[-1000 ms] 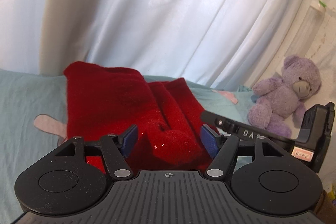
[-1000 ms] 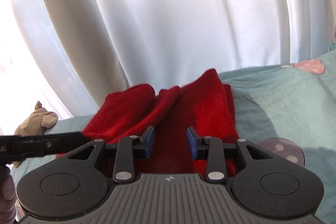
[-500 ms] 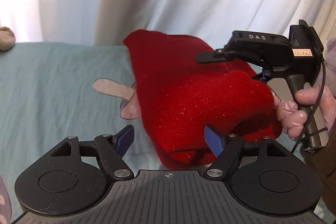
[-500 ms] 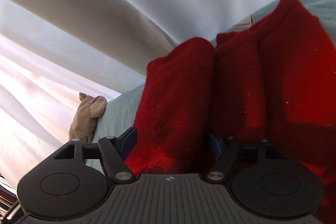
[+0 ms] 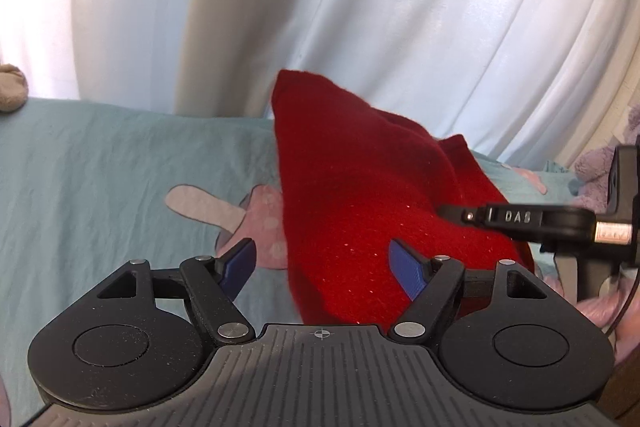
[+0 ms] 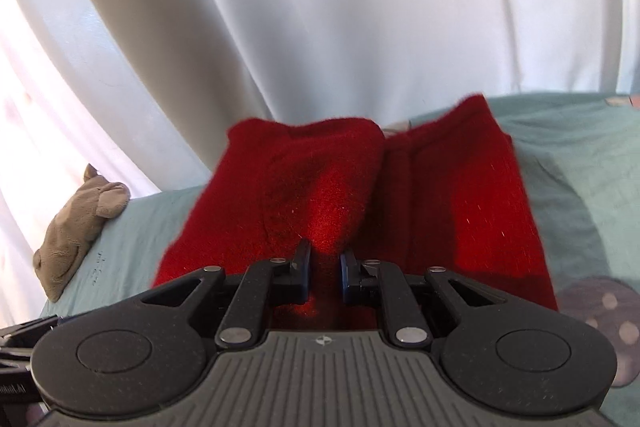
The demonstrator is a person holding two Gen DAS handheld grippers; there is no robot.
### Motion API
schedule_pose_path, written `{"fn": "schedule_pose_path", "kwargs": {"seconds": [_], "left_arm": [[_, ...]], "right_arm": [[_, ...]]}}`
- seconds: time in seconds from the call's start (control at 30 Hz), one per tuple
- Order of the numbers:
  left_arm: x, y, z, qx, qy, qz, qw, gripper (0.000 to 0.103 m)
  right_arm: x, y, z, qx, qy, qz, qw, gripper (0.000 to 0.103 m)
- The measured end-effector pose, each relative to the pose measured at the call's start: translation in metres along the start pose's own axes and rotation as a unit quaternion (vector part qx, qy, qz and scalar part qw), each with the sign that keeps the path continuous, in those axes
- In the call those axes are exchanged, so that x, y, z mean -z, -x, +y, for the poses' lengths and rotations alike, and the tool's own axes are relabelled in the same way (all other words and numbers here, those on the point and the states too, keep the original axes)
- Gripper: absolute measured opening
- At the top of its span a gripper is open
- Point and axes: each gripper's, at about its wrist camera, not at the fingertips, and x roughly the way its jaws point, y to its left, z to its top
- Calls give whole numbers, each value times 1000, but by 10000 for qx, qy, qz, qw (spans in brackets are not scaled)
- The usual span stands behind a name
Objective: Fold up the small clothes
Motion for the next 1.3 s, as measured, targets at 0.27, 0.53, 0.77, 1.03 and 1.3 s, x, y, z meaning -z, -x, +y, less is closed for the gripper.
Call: {"fn": "schedule_pose_path", "kwargs": {"seconds": [0.27, 0.53, 0.77, 1.03, 1.3], "left_arm": [[3, -25, -2, 102, -35, 269, 9996, 81], [3, -28, -1, 159, 33, 306, 9994, 81], [5, -28, -1, 91, 68, 313, 9994, 86], [7, 5, -8, -32, -123, 72, 9999, 86], [25, -10, -21, 136, -315, 440, 9984, 89]], "right_arm": [[-2, -2, -14, -158, -250, -42, 9996, 58], [-16, -27, -51, -1052, -1450, 403, 9830, 75], [-33, -53, -21, -1416, -1203, 574, 9809, 63], [-30, -11, 63, 139, 1443, -615, 9875, 21], [-3, 12, 48, 1537, 2318, -1145, 9537, 22]]}}
